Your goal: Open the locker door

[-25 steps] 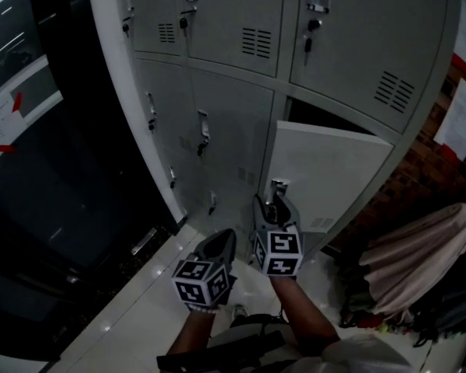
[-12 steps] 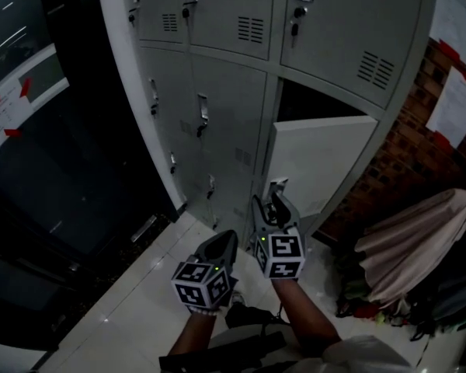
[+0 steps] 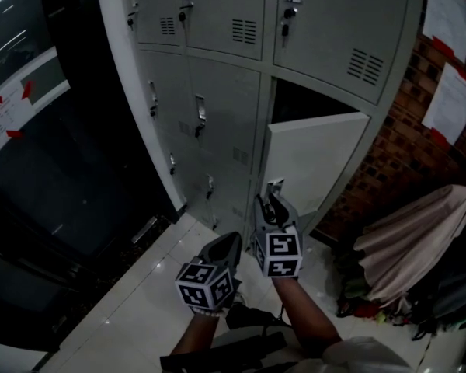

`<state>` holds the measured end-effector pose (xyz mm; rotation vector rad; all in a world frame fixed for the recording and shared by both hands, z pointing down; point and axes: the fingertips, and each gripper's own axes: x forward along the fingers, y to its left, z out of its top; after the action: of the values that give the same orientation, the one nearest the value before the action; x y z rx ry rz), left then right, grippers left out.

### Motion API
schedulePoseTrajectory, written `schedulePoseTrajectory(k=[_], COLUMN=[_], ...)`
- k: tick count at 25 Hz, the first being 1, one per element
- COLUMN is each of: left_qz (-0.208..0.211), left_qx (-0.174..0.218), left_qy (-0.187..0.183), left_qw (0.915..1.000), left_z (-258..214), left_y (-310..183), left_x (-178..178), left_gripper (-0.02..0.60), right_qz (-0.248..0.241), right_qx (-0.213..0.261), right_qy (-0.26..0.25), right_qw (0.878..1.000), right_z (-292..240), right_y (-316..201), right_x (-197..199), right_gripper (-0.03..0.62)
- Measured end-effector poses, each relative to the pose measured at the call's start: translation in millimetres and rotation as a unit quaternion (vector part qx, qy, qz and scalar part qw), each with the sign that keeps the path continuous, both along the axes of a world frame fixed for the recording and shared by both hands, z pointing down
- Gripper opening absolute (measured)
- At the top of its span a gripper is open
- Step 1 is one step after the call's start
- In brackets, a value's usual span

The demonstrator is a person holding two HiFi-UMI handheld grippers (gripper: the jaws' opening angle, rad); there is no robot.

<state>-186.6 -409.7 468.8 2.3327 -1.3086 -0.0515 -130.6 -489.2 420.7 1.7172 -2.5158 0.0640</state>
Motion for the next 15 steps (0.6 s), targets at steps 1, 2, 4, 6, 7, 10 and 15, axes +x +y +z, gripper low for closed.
schedulePoseTrajectory(k=[1,2,4,6,7,10,15], left_qz=[-0.001,-0.003,-0.003,-0.003,-0.002,0.000,0.008], left_qx=[-0.001,-0.001,-0.003,-0.004,-0.004,-0.004,-0.001], left_qy=[0.000,0.000,-0.001,-0.002,-0.002,-0.002,-0.002], left_qw=[1.0000,1.0000,1.0000,1.0000,1.0000,1.0000,1.0000], left_z=[0.4,0.9,1.8,2.2,2.1,1.8,0.7], left_y=[-0.1,-0.2,-0.1,1.2,2.1,5.5,17.8], left_x=[-0.7,-1.1,-0.4,1.7,3.2,8.6,25.8], left_gripper=[-0.011,-0.011,-0.011,-0.011,-0.011,-0.011,-0.011], right_qz=[0.000,-0.001,-0.001,-0.004,-0.008,-0.020,-0.019], right_qx=[-0.001,0.000,0.004,0.006,0.007,0.013,0.028], right_qy=[0.003,0.004,0.002,0.001,0.003,0.015,0.046], right_qw=[1.000,1.000,1.000,1.000,1.000,1.000,0.998], right_z=[0.1,-0.6,-3.2,-4.1,-4.1,-4.4,-5.5], right_y=[0.8,1.5,3.1,7.3,10.2,20.4,38.1], right_x=[-0.4,-0.7,0.3,2.1,3.1,6.6,17.2], right_gripper=[0.118,0.118,0.117,0.117,0.117,0.118,0.141])
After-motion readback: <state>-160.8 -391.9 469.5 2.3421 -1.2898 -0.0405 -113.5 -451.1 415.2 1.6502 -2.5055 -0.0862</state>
